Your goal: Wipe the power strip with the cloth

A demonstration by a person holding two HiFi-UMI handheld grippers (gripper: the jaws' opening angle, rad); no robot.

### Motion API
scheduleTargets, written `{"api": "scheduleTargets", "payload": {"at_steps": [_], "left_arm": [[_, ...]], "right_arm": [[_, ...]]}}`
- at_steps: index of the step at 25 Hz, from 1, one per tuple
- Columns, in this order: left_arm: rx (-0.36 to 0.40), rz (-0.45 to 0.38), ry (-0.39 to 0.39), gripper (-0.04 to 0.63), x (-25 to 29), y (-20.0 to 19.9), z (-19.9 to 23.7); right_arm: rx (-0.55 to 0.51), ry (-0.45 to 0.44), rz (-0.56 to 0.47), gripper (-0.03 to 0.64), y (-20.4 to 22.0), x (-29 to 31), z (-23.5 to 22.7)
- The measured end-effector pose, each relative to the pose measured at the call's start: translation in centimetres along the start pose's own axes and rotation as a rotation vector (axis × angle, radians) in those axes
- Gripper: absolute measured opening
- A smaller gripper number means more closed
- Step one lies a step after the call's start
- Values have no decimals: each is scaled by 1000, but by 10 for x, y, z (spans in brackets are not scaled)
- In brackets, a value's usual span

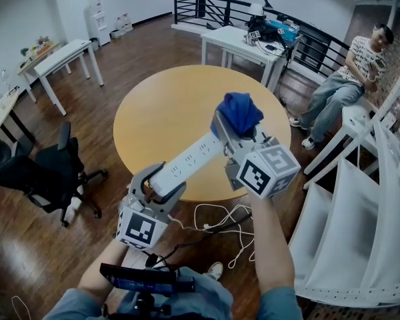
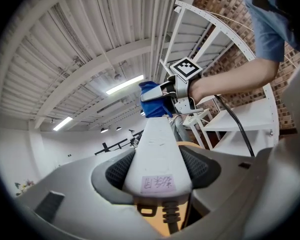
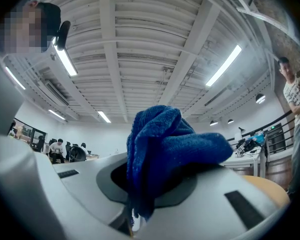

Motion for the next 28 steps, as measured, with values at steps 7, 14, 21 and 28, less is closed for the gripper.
{"api": "scheduleTargets", "payload": {"at_steps": [7, 14, 21, 28], "left_arm": [[-32, 0, -28, 282, 0, 0, 10], [-60, 7, -49, 282, 0, 5, 17], [-76, 11, -58, 282, 2, 4, 20], [-76, 2, -56, 282, 3, 4, 20]], "right_arm": [[7, -1, -4, 61, 6, -7, 4], [38, 18, -24, 61, 15, -20, 7], [59, 35, -18, 61, 26, -33, 8], [70, 33, -24, 61, 30, -33, 11]]}}
Point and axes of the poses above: the fingertips, and each gripper's own axes: x forward along the fingers, z to its left, y out of its underside, the point moved 2 cm from there along -x, backward along the fingers, and after that the axes turned 14 degrees about -y, right-handed, at the moved point
